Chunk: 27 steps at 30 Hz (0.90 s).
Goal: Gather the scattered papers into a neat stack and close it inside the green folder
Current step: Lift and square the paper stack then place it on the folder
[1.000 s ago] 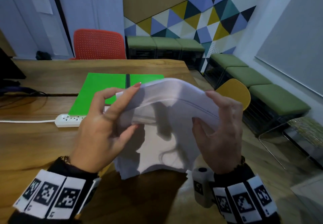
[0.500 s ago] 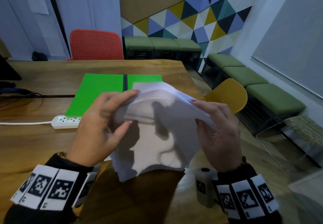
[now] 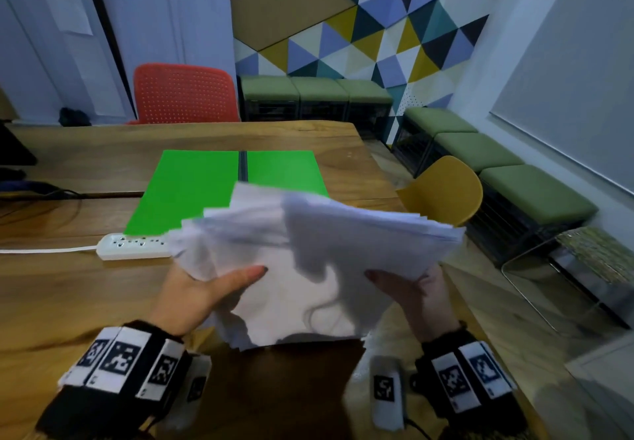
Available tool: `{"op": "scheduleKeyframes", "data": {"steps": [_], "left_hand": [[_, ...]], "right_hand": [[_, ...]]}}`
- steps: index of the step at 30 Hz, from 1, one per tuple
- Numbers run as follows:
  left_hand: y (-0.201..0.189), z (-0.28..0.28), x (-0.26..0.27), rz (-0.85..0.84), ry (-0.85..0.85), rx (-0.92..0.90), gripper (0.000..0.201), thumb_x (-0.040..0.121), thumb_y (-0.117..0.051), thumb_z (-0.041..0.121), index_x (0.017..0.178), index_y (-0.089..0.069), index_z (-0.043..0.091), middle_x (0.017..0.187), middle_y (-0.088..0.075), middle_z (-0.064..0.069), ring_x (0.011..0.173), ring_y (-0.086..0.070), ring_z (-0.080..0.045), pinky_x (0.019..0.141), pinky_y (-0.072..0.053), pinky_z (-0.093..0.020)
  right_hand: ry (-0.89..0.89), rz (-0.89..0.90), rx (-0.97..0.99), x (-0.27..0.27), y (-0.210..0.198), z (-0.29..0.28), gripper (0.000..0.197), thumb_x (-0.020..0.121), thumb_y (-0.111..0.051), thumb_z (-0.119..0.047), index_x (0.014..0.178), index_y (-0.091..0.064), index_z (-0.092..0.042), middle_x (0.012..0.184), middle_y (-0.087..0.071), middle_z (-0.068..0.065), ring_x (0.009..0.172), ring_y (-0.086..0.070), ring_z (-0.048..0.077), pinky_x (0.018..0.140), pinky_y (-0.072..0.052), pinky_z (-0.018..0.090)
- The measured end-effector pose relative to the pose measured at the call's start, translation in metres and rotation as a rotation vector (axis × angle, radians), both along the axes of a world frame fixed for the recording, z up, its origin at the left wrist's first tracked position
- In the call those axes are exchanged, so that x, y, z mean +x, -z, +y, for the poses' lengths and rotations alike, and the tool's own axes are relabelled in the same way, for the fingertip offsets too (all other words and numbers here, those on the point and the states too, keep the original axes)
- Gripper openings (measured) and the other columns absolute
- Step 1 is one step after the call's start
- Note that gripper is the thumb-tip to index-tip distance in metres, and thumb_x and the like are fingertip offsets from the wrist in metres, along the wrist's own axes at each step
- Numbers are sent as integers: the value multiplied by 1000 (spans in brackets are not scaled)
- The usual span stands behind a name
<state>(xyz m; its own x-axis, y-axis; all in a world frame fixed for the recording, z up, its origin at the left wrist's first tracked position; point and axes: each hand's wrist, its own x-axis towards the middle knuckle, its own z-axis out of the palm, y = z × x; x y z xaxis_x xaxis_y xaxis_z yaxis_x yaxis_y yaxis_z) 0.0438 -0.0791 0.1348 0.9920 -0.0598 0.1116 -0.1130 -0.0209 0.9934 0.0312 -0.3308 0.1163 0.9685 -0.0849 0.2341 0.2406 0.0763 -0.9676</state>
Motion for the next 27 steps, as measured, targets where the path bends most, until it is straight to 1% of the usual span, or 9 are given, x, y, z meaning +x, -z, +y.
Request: {"op": "scheduleKeyframes", "data": {"steps": [7, 12, 14, 15, 18, 21, 23, 25, 27], "left_hand": [[12, -4, -4, -10, 55, -95, 39, 52, -76, -10, 81, -66, 15, 66, -74, 16, 62, -68, 4, 53, -51, -9], [6, -5, 6, -139, -54, -86, 42, 56, -76, -5, 80, -72, 30, 77, -74, 23, 76, -68, 5, 62, -52, -9], [3, 6, 5, -111, 38, -47, 45, 43, -87, 23, 84, -71, 26, 75, -75, 17, 70, -69, 4, 55, -51, -9], [3, 8, 2, -91, 69, -5, 68, 27, -88, 45, 88, -68, 22, 73, -75, 10, 68, -69, 4, 52, -50, -8], [8, 8, -4, -5, 13, -2, 97, -4, -73, 70, 84, -60, 29, 61, -73, 12, 66, -66, 7, 53, -46, -2], [10, 5, 2, -146, 136, -74, 76, 24, -87, 55, 97, -68, 41, 94, -75, 14, 88, -71, -8, 71, -59, -26], [7, 8, 4, -224, 118, -65, 73, 33, -88, 41, 103, -66, 46, 100, -74, 14, 93, -70, -8, 76, -58, -25], [7, 7, 4, -264, 88, -37, 74, 34, -87, 38, 104, -64, 48, 99, -74, 18, 89, -70, -4, 73, -57, -19], [8, 2, 2, -280, 73, -26, 73, 34, -86, 50, 104, -65, 44, 96, -74, 18, 85, -71, -5, 69, -58, -19]], "right_hand": [[26, 27, -25, 1, 5, 3, 28, 56, -73, 7, 81, -65, -4, 66, -74, -6, 64, -66, 5, 55, -53, 21], [92, -59, -36, 2, -5, 6, 48, 70, -63, 20, 76, -73, -27, 75, -75, -12, 72, -67, 3, 62, -55, 19], [40, -9, 20, 1, -7, -5, 55, 70, -61, 23, 89, -71, -28, 78, -74, -7, 73, -68, 5, 60, -55, 19], [12, 25, 18, 1, -7, -9, 61, 68, -63, 23, 104, -63, -27, 82, -73, -5, 76, -68, 5, 61, -55, 18], [-22, 47, -13, 2, -8, -3, 74, 61, -80, -3, 122, -45, -23, 88, -73, -4, 79, -69, 6, 64, -56, 18], [168, -41, 20, 1, -18, 7, 98, 43, -83, -53, 128, -39, -30, 102, -66, 9, 87, -66, 10, 69, -54, 20], [278, -87, 29, -3, -29, 10, 106, 46, -66, -77, 134, -34, -31, 102, -65, 8, 97, -63, 20, 80, -52, 31], [365, -98, -4, -4, -38, 13, 100, 49, -51, -87, 132, -37, -32, 94, -68, 2, 107, -57, 31, 93, -41, 46], [447, -80, -7, -1, -46, 17, 83, 57, -54, -79, 123, -46, -29, 90, -71, 3, 105, -59, 25, 96, -41, 41]]}}
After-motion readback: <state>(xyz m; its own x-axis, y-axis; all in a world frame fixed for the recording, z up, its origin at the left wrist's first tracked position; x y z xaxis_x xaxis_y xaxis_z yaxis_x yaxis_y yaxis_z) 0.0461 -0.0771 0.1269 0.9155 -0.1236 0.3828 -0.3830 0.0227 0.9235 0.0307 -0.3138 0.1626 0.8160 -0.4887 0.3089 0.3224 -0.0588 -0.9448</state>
